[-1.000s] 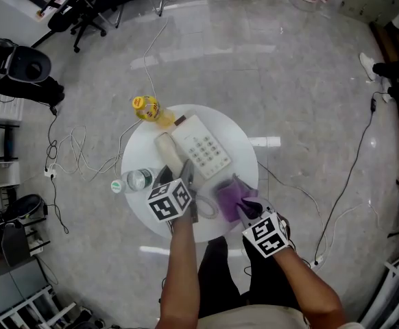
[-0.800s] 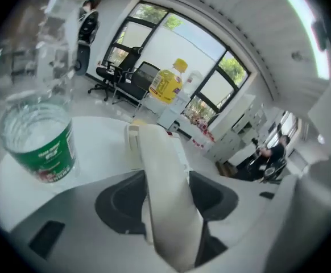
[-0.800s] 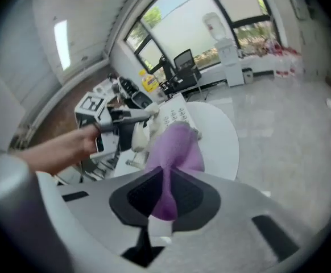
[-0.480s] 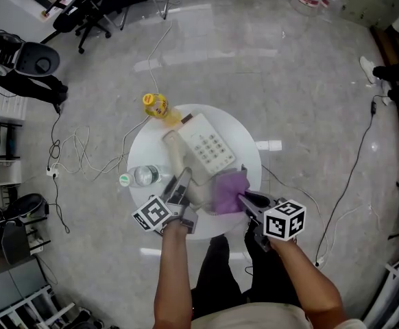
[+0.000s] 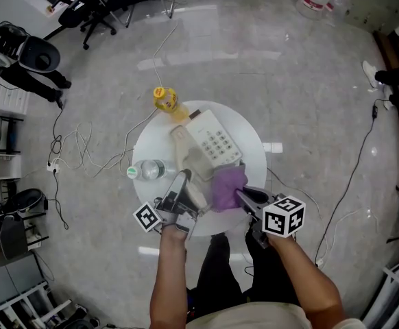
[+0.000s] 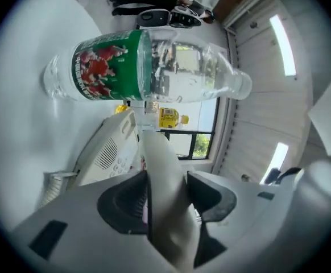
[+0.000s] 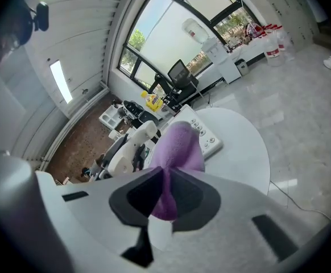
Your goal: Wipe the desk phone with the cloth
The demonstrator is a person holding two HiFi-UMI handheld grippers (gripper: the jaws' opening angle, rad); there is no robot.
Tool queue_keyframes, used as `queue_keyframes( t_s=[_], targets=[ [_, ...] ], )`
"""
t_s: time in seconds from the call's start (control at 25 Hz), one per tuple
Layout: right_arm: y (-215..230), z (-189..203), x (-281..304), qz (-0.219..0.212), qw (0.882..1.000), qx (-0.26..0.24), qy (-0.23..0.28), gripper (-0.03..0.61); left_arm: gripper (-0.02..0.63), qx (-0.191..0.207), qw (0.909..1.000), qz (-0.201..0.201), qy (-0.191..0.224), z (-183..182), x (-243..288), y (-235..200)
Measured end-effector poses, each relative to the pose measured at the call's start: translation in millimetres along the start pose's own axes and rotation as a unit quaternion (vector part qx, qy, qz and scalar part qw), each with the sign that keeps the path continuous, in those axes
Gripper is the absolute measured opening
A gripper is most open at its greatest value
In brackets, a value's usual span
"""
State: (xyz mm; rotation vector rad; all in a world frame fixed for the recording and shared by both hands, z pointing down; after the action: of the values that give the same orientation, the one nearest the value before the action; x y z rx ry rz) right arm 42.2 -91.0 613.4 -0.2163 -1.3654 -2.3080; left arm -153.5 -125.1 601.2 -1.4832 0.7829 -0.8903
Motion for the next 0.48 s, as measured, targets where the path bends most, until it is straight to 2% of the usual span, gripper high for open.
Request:
queue_keyframes(
  t_s=[0.12,0.24,0.36,0.48],
  targets=[
    [-8,-11,-3,-0.008,1.000,-0.007,0.020,0.035,0.207,-0.037,0.9985,0.040,-0.001,0,-4,10],
    [-29,-29,-7,-0.044,0.997,-0.021,0.052,0.035,0.207,-0.063,0.9949,0.077,-0.020,10,-5,20],
    [-54,-54,-6,-0.076,0.993,-0.039,0.087,0.034,0.207,-0.059,0.9923,0.095,-0.054,25,-4,31],
    [-65,-82,6,-0.070,0.989,-0.059,0.119,0.034,0.206,-0.047,0.9897,0.103,-0.088,37,-3,44]
  ],
)
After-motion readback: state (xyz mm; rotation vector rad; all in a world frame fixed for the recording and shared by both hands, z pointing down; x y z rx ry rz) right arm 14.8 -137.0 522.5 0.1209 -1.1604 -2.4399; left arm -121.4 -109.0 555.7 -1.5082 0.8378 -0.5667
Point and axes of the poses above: the fingertips, and each gripper's own axes: x forward along the fingers, y to its right, z out of its underside, the point moved 4 cm from there along -x, backward along the fingers, and after that the axes turned 10 degrees about -z, right-handed, at the moved point
